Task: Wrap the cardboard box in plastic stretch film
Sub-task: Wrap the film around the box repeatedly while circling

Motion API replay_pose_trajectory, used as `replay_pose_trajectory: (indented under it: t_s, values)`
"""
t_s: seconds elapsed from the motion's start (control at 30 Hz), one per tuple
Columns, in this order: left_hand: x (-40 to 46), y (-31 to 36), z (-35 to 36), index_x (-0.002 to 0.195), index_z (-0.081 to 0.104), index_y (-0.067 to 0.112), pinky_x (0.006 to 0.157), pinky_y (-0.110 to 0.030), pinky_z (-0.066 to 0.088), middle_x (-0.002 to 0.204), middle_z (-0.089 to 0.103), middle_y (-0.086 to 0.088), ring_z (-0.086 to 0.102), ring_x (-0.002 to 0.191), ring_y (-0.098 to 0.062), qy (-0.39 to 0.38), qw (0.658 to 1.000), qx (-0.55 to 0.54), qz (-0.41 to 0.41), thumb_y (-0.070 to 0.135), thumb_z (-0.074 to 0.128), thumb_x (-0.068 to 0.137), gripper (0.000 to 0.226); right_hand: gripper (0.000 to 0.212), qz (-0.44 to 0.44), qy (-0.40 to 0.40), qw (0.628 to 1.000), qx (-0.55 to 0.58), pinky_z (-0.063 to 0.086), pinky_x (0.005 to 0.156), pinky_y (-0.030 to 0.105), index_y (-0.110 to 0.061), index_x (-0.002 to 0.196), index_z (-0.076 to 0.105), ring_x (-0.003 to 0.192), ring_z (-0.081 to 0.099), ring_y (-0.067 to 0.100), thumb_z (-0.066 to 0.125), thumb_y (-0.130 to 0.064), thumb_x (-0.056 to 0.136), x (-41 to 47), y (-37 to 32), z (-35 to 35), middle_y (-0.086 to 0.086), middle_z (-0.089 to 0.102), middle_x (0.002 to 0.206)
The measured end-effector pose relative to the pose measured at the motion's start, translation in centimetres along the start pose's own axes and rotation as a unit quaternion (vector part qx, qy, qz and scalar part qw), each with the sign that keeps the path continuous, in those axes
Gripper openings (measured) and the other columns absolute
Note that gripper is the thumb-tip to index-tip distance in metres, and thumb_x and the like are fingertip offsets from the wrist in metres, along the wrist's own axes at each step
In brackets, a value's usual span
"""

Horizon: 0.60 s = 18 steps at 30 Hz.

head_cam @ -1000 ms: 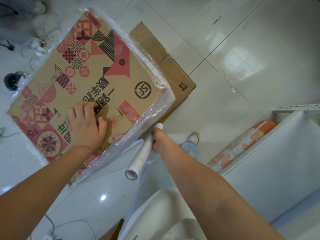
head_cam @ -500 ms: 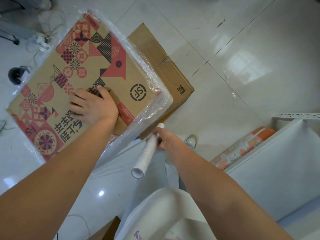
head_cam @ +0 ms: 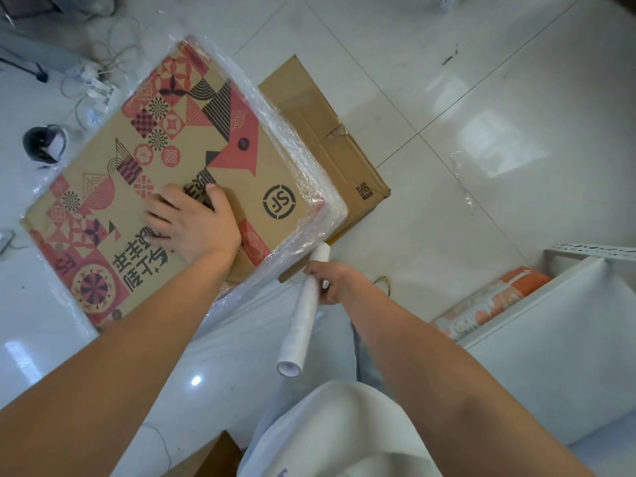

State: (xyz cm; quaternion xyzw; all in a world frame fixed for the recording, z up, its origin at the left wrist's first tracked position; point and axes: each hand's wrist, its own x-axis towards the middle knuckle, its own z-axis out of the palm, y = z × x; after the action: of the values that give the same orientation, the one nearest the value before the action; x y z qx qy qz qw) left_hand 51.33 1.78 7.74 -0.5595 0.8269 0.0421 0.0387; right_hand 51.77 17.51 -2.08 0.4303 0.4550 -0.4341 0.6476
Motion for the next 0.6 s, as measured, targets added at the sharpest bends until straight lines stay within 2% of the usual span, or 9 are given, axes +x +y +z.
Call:
replay_pose_trajectory:
  t_s: [0.03, 0.13, 0.2, 0.27, 0.33, 0.43, 0.47, 0.53, 0.6]
  values:
    - [0.0, 0.0, 0.0, 0.138, 0.027, 0.0, 0.112, -0.058, 0.01, 0.149, 0.02, -0.022, 0.018, 0.137, -0.039, -0.001, 1.0, -0.001, 0.002, 0.042, 0.035, 0.095, 0.06, 0.014, -0.006, 0.012, 1.0, 0.009, 0.051, 0.089, 0.035, -0.002, 0.091, 0.043, 0.101, 0.058, 0.026, 0.053, -0.011, 0.092, -0.1, -0.2, 0.0, 0.01, 0.048, 0.079]
    - [0.1, -0.1, 0.2, 0.136, 0.029, 0.001, 0.112, -0.059, 0.011, 0.148, 0.021, -0.022, 0.018, 0.137, -0.039, -0.003, 1.0, -0.002, 0.006, 0.042, 0.036, 0.095, 0.059, 0.016, -0.006, 0.038, 0.996, 0.075, 0.051, 0.091, 0.038, -0.006, 0.077, 0.041, 0.088, 0.056, 0.025, 0.043, -0.01, 0.092, 0.4, -0.8, -0.2, 0.01, 0.051, 0.076]
    - [0.2, -0.1, 0.3, 0.133, 0.031, 0.001, 0.111, -0.059, 0.011, 0.147, 0.023, -0.023, 0.019, 0.136, -0.04, -0.001, 1.0, -0.005, 0.007, 0.042, 0.036, 0.094, 0.057, 0.013, 0.002, 0.031, 0.995, 0.097, 0.049, 0.084, 0.036, -0.005, 0.083, 0.046, 0.076, 0.056, 0.023, 0.047, -0.014, 0.092, 0.4, -1.1, 0.1, 0.008, 0.053, 0.076]
    - [0.3, -0.2, 0.3, 0.13, 0.034, 0.001, 0.111, -0.059, 0.012, 0.146, 0.025, -0.023, 0.021, 0.135, -0.041, 0.002, 1.0, -0.007, 0.008, 0.042, 0.037, 0.093, 0.055, 0.018, 0.004, 0.005, 0.998, 0.059, 0.047, 0.081, 0.034, -0.003, 0.095, 0.051, 0.077, 0.056, 0.022, 0.057, -0.019, 0.092, 0.7, -1.3, 0.4, 0.009, 0.056, 0.08]
    - [0.3, -0.1, 0.3, 0.127, 0.035, 0.001, 0.11, -0.059, 0.013, 0.144, 0.027, -0.023, 0.023, 0.133, -0.042, 0.005, 1.0, -0.007, 0.011, 0.042, 0.038, 0.093, 0.054, 0.022, 0.005, -0.014, 1.0, 0.002, 0.047, 0.084, 0.032, -0.001, 0.097, 0.052, 0.082, 0.057, 0.022, 0.064, -0.018, 0.089, 0.7, -1.5, 0.6, 0.01, 0.057, 0.082]
    - [0.3, -0.2, 0.4, 0.125, 0.038, 0.001, 0.11, -0.06, 0.013, 0.14, 0.031, -0.022, 0.026, 0.13, -0.042, 0.009, 1.0, -0.008, 0.016, 0.042, 0.039, 0.091, 0.053, 0.018, -0.007, 0.005, 0.999, -0.034, 0.051, 0.09, 0.035, -0.001, 0.096, 0.049, 0.078, 0.058, 0.024, 0.061, -0.013, 0.091, 0.8, -2.2, 0.2, 0.012, 0.057, 0.082]
    - [0.3, -0.3, 0.4, 0.124, 0.038, 0.001, 0.11, -0.06, 0.013, 0.139, 0.032, -0.022, 0.027, 0.129, -0.042, 0.01, 1.0, -0.01, 0.018, 0.042, 0.039, 0.091, 0.053, 0.019, -0.013, 0.021, 0.999, -0.029, 0.053, 0.086, 0.037, -0.002, 0.102, 0.047, 0.079, 0.058, 0.024, 0.057, -0.014, 0.093, 0.9, -2.5, 0.0, 0.012, 0.058, 0.085]
    - [0.3, -0.3, 0.5, 0.123, 0.039, 0.001, 0.109, -0.061, 0.014, 0.137, 0.033, -0.022, 0.028, 0.128, -0.043, 0.012, 1.0, -0.013, 0.022, 0.042, 0.039, 0.09, 0.053, 0.023, -0.028, 0.047, 0.999, -0.001, 0.053, 0.064, 0.037, -0.006, 0.115, 0.046, 0.075, 0.057, 0.022, 0.047, -0.019, 0.096, 0.8, -3.2, -0.5, 0.011, 0.058, 0.096]
    - [0.3, -0.3, 0.6, 0.122, 0.04, 0.001, 0.109, -0.062, 0.015, 0.137, 0.034, -0.023, 0.029, 0.127, -0.044, 0.015, 1.0, -0.013, 0.024, 0.042, 0.039, 0.09, 0.052, 0.021, -0.024, 0.054, 0.998, 0.029, 0.05, 0.064, 0.037, -0.006, 0.113, 0.047, 0.073, 0.055, 0.021, 0.043, -0.021, 0.098, 0.8, -3.8, -1.0, 0.011, 0.057, 0.097]
